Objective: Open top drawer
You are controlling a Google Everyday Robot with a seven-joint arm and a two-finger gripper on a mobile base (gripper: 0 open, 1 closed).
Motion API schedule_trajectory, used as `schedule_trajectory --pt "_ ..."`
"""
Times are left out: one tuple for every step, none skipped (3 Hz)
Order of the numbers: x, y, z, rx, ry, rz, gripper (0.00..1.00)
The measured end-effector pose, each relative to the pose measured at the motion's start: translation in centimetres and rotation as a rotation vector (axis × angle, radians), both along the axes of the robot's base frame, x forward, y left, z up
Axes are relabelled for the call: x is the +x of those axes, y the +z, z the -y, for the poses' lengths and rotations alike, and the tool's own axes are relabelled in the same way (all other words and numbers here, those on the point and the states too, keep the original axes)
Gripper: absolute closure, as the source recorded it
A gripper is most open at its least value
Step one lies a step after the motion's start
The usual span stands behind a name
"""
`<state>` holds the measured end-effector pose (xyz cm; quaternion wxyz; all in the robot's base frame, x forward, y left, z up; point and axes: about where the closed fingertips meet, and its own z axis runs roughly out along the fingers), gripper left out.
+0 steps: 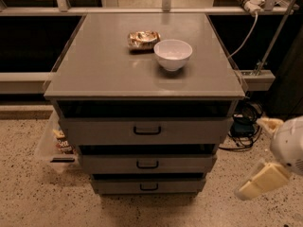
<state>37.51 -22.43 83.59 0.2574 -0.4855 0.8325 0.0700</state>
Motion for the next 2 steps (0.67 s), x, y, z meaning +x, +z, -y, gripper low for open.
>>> schedule_trajectory --pt "0.8 -5.7 -0.2 0.087 -0.053 0.024 0.00" --pt "2.3 -5.4 0.4 0.080 -0.087 0.083 0.00"
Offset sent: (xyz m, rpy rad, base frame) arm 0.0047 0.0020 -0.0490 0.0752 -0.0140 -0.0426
